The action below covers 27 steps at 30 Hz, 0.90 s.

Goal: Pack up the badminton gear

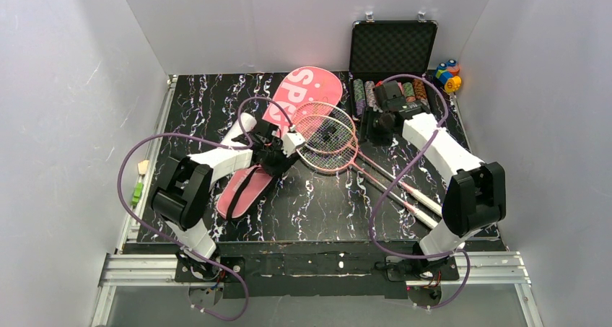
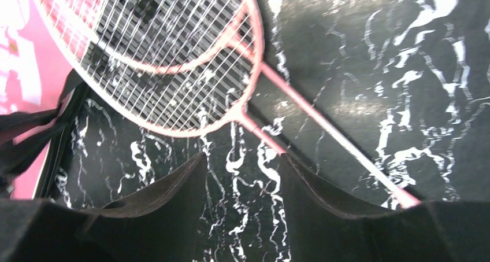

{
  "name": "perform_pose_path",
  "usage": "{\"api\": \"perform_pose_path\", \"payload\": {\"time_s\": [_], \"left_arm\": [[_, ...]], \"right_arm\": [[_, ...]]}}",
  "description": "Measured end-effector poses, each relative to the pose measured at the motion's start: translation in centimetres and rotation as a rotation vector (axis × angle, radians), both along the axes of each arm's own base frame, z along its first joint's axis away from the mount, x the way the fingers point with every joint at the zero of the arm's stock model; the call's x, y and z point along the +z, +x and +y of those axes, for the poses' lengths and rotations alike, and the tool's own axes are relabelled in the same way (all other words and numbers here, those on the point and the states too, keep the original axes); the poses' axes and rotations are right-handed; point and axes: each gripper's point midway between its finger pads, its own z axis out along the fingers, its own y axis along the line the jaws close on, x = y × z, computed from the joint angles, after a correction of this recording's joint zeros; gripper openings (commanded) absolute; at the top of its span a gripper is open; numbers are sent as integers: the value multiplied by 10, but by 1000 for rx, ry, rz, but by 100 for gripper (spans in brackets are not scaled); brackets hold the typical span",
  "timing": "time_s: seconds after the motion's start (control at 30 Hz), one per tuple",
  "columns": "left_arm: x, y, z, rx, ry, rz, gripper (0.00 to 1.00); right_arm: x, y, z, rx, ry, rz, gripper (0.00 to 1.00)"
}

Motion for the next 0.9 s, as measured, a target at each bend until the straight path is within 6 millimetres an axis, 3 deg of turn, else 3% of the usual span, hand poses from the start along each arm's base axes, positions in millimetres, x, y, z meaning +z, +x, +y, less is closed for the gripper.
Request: {"api": "perform_pose_path", "payload": {"time_s": [0.03,0.43,0.6,0.7,0.9], "left_arm": [[0,-1,-1,-4,0,3,0],[5,-3,-1,0,24,45,0],[22,-1,6,49,47,32,0],[50,2,10,80,39,-13,0],[140,16,8,127,-43,-179,0]], "right_arm": [[0,-2,5,9,12,-2,57],[3,-22,64,122,162,10,58],[5,-29,82,153,214,16,60],[6,-31,90,164,240,23,60],[-15,-30,104,167,250,74,60]]}}
